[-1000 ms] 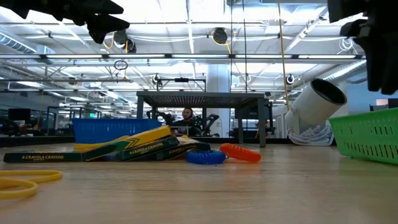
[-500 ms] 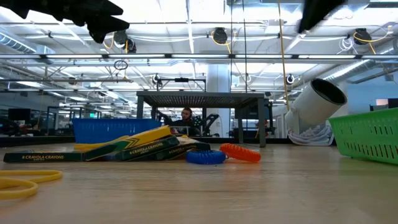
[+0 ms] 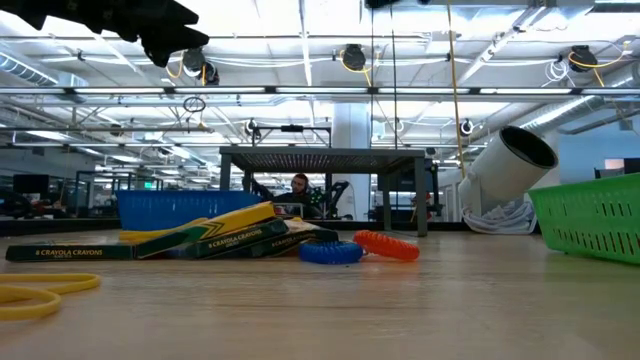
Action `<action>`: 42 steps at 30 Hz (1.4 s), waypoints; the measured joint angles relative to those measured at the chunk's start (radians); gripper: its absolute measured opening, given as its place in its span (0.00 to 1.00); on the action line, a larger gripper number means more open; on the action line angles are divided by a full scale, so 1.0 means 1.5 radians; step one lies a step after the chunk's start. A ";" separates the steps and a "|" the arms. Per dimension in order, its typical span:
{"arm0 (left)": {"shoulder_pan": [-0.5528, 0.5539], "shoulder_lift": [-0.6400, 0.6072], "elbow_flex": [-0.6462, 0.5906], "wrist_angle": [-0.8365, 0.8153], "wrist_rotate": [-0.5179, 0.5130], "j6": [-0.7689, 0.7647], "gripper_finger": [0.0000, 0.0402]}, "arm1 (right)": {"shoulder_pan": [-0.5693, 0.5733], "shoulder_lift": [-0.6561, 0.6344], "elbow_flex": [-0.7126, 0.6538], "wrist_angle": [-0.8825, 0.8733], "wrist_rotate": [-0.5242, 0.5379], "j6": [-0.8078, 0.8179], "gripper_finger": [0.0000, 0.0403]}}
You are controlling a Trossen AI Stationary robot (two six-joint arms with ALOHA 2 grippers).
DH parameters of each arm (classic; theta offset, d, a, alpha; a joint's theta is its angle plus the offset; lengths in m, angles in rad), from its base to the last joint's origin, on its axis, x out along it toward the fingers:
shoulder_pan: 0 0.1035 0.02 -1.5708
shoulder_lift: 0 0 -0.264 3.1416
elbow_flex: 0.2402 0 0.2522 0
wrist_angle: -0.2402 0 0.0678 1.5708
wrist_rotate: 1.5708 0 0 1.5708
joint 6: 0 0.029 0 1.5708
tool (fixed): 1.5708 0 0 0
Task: Pick & Place Office Desk Supplies
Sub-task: Put the yellow crayon box into the blue bin
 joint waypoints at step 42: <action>0.000 0.000 0.000 0.016 -0.058 -0.002 0.53 | -0.132 0.000 -0.249 0.455 -0.125 0.284 0.32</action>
